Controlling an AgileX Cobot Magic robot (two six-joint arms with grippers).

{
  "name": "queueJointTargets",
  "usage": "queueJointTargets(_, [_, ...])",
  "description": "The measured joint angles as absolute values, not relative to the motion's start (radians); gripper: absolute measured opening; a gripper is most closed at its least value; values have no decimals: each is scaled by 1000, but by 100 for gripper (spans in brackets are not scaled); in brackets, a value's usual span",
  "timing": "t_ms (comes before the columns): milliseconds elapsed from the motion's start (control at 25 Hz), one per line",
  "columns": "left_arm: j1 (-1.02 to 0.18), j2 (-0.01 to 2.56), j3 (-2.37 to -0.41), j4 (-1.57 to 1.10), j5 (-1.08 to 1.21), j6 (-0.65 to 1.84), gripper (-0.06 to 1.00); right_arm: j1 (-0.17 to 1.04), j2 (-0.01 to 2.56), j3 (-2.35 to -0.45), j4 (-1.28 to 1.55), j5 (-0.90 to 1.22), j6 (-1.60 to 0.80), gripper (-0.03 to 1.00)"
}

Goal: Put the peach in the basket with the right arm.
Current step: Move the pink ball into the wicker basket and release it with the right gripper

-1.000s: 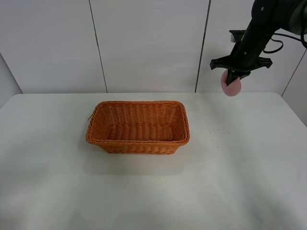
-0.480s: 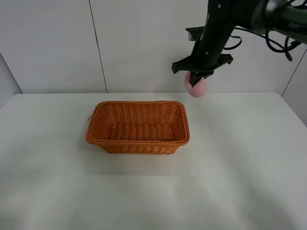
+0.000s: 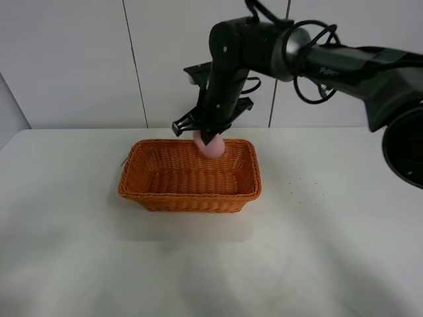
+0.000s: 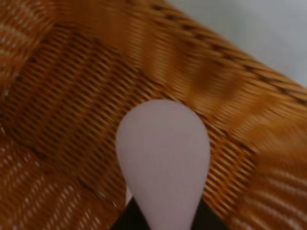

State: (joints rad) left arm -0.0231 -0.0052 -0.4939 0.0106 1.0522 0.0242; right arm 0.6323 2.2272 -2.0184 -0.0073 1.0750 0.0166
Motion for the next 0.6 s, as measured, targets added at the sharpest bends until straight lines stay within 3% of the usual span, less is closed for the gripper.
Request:
queueJointTargets(240, [-23, -5, -494, 11, 1052, 24, 99, 653, 2350, -2018, -6, 967, 41, 3])
queueJointTargets(320, [-23, -5, -494, 11, 1052, 24, 99, 653, 2370, -2018, -7, 964, 60, 14])
queueJointTargets(480, [-23, -5, -494, 11, 1052, 24, 99, 653, 2378, -2018, -6, 967, 69, 54])
queueJointTargets(600, [-23, -5, -494, 11, 1052, 24, 99, 653, 2372, -2018, 0, 973, 69, 66])
